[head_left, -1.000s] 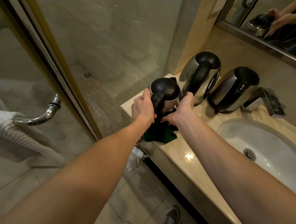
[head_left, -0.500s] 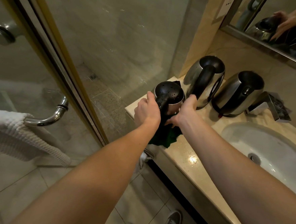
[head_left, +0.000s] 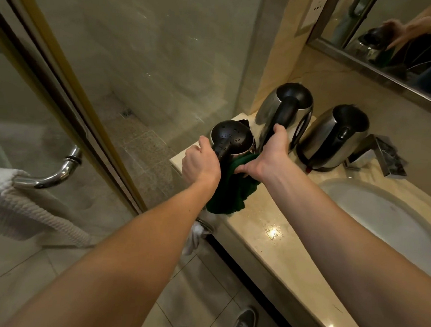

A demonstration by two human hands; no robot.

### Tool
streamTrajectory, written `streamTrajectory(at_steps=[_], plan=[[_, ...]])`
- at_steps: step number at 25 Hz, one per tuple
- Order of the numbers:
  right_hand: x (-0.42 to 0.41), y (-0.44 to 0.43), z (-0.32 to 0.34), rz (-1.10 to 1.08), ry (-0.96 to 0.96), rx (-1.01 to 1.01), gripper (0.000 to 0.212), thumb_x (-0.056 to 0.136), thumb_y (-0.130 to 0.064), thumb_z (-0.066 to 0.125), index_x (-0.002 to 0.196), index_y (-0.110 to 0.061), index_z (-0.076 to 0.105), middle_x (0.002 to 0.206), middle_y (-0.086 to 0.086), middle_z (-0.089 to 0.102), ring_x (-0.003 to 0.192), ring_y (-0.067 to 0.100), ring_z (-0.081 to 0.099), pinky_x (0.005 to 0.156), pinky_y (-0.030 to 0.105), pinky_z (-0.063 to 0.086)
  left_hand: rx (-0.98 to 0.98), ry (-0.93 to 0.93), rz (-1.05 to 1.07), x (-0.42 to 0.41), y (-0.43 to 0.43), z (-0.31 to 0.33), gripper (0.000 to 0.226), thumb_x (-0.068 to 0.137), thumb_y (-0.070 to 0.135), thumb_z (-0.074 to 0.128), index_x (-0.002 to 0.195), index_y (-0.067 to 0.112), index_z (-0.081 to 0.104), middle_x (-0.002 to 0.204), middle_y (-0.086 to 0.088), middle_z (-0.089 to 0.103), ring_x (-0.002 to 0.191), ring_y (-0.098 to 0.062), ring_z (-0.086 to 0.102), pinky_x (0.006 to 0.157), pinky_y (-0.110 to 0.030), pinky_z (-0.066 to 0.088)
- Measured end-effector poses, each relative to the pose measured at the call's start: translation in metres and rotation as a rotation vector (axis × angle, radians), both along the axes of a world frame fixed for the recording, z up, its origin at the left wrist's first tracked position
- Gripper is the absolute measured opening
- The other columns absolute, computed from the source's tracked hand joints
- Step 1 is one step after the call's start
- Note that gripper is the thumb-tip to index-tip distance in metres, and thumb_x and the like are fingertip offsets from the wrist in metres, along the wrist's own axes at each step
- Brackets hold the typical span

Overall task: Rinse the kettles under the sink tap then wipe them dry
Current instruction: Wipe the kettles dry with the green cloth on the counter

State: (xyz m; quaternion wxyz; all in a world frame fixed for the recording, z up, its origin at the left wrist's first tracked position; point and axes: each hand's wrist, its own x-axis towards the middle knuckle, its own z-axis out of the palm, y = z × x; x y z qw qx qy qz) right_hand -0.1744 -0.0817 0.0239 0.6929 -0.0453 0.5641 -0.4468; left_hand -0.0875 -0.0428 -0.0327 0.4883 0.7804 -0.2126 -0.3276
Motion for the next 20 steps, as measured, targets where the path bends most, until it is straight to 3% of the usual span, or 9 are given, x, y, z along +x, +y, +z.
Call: streamTrajectory(at_steps=[4,8,12,17,20], plan=[[0.001,-0.001,0.003,0.05,0.056,-0.008,0.069,0.096,-0.055,0.044,0.148,-0.012,0.038,0.153,0.018,0.04,0.146,0.047,0.021,0.117,0.067,0.004,-0.033,0.011,-0.009,0.0,0.001,0.002,0.061,0.085,0.059,0.026,0.07,0.01,0.059,0.091,-0.019,0.07,0.087,-0.037,0.067,0.085,-0.053,0.055],[0.003,-0.001,-0.017,0.098,0.097,0.043,0.073,0.097,-0.058,0.039,0.151,-0.01,0.035,0.156,0.019,0.036,0.147,0.044,0.022,0.117,0.064,0.001,-0.04,0.003,-0.043,0.003,0.001,-0.004,0.072,0.071,0.071,0.021,0.068,0.01,0.06,0.085,-0.017,0.07,0.081,-0.036,0.069,0.079,-0.054,0.059],[-0.01,0.002,-0.04,0.099,0.034,0.051,0.076,0.096,-0.061,0.038,0.156,-0.016,0.025,0.161,0.017,0.026,0.148,0.045,0.016,0.116,0.067,0.002,-0.035,-0.018,-0.08,0.005,0.001,-0.003,0.075,0.07,0.077,0.02,0.071,0.012,0.059,0.089,-0.018,0.071,0.084,-0.037,0.07,0.08,-0.052,0.059],[-0.017,-0.003,-0.015,0.185,0.001,-0.017,0.077,0.096,-0.063,0.036,0.154,-0.012,0.028,0.156,0.018,0.035,0.145,0.047,0.024,0.113,0.07,0.005,-0.011,-0.038,-0.131,0.012,0.0,0.002,0.075,0.068,0.077,0.021,0.068,0.012,0.058,0.086,-0.017,0.069,0.083,-0.037,0.069,0.08,-0.054,0.059],[-0.013,-0.012,0.006,0.222,0.066,-0.037,0.078,0.097,-0.061,0.037,0.155,-0.012,0.025,0.156,0.019,0.035,0.145,0.049,0.021,0.114,0.07,0.002,-0.006,-0.032,-0.164,0.017,-0.002,0.008,0.067,0.08,0.069,0.029,0.063,0.011,0.056,0.076,-0.013,0.065,0.08,-0.035,0.069,0.081,-0.056,0.059]])
